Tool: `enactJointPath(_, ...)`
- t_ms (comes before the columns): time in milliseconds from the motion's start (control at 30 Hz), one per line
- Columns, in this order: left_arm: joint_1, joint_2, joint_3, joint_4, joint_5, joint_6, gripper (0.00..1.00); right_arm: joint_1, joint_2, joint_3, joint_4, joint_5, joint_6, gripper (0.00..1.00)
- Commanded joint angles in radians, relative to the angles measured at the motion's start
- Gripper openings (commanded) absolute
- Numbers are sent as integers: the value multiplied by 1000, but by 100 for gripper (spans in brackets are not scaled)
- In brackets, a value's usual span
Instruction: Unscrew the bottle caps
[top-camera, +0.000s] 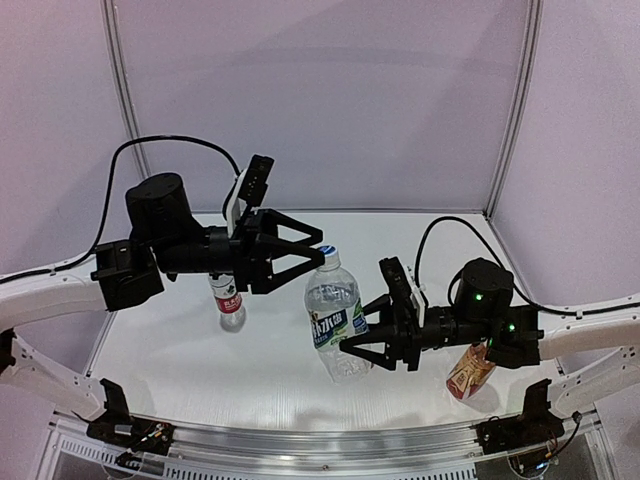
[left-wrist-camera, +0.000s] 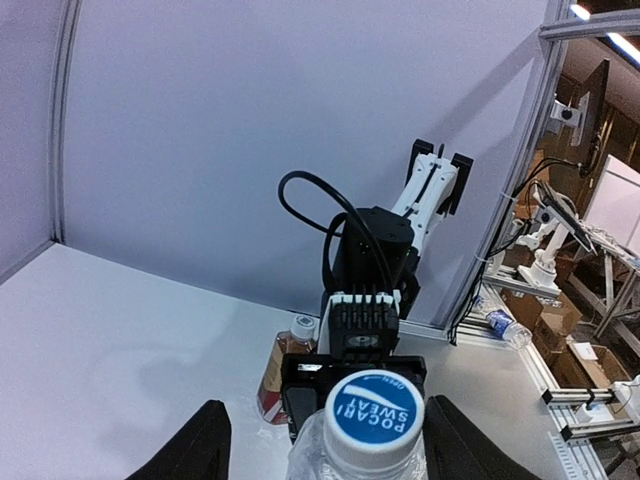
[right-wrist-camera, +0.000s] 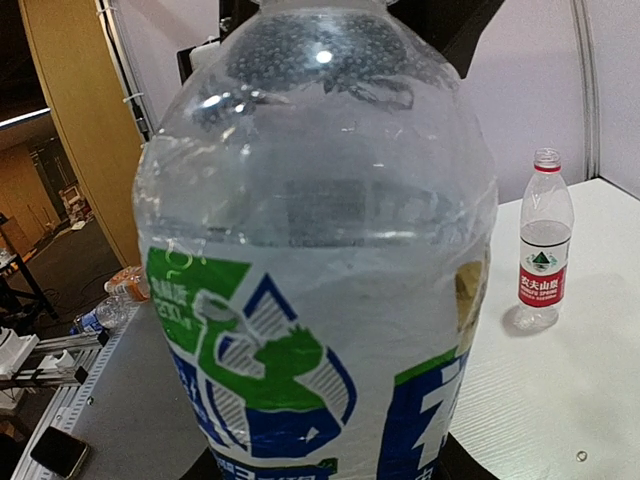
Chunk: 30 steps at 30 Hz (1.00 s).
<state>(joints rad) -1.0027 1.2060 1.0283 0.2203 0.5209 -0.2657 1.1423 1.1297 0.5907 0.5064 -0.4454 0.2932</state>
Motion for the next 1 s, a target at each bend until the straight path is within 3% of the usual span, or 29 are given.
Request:
enactJointPath(0,3,58,53,64,34,-39,61,-2,3,0,18,-21,-3,0)
enactJointPath(200,-1,68,56,81,45,-40,57,-3,11,4,11,-9,-4,0)
enactJointPath(400,-4,62,56,55,39,-28,45,-2,12,9,0,-4,-3,0)
enactJointPath(700,-6,64,55,12,10,-9,6,-2,-7,11,-24,41,1,0)
enactJointPath(733,-5,62,54,1,-10,-9,1,-1,-10,13,-37,68,3,0)
enactJointPath(867,-22,52,67,-78,-180,-3,0,-2,-49,16,-112,248,15,0)
enactJointPath(967,-81,69,122,-193,-476,-4,0,-1,-81,5,-152,389,18,0)
